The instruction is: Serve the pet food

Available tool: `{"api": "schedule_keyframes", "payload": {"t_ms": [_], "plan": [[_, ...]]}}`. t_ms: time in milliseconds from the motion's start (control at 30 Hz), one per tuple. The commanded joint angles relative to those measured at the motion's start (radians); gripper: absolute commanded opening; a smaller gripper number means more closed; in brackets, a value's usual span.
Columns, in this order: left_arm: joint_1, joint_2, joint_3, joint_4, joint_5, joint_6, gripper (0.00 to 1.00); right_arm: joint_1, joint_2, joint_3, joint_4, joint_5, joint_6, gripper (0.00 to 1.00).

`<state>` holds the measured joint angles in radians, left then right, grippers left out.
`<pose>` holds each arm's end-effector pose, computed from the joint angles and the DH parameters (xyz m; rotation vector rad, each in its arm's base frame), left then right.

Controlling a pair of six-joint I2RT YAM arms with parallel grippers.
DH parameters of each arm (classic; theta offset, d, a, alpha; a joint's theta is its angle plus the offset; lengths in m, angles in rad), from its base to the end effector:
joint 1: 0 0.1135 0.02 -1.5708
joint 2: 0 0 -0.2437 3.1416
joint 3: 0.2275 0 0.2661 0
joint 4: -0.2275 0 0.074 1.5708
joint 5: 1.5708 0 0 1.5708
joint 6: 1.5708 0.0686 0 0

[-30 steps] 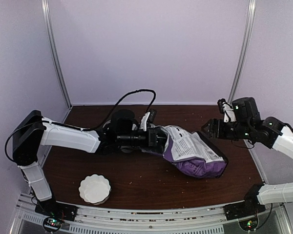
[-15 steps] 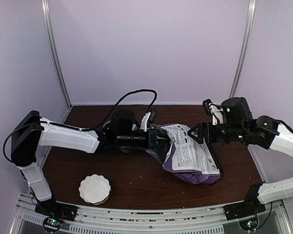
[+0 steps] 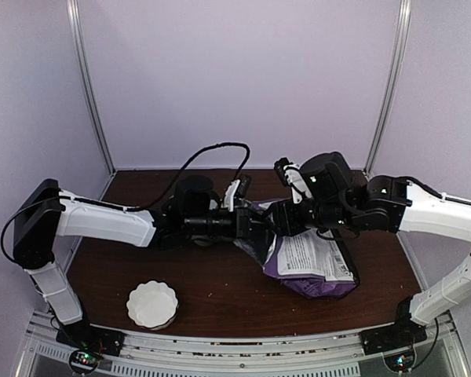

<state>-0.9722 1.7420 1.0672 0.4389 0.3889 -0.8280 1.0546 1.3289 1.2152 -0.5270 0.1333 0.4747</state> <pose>0.2237 -0.3741 0.2064 0.4739 2.0601 -1.5453 0.1757 0.2911 0.2954 -0.5824 2.2207 0.6865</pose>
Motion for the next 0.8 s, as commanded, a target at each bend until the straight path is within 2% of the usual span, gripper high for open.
{"api": "schedule_keyframes", "payload": {"t_ms": [0, 67, 133, 167, 267, 467, 767], "plan": [[0.004, -0.069, -0.004, 0.097, 0.008, 0.032, 0.00, 0.013, 0.043, 0.059, -0.088, 0.154, -0.001, 0.41], [0.004, -0.082, -0.012, 0.093, 0.002, 0.032, 0.00, 0.013, 0.051, 0.077, -0.138, 0.229, 0.022, 0.18], [0.004, -0.096, -0.025, 0.093, -0.003, 0.033, 0.00, 0.012, 0.042, 0.090, -0.180, 0.307, 0.037, 0.03], [0.004, -0.102, -0.032, 0.093, -0.006, 0.034, 0.00, 0.010, 0.031, 0.093, -0.190, 0.338, 0.041, 0.00], [0.006, -0.120, -0.055, 0.097, -0.006, 0.037, 0.00, -0.005, -0.018, 0.087, -0.193, 0.389, 0.046, 0.00], [0.014, -0.160, -0.121, 0.152, -0.007, 0.009, 0.00, -0.034, -0.090, 0.055, -0.173, 0.386, 0.039, 0.00], [0.046, -0.186, -0.172, 0.299, 0.053, -0.138, 0.00, -0.044, -0.155, -0.019, -0.128, 0.369, 0.050, 0.00]]}}
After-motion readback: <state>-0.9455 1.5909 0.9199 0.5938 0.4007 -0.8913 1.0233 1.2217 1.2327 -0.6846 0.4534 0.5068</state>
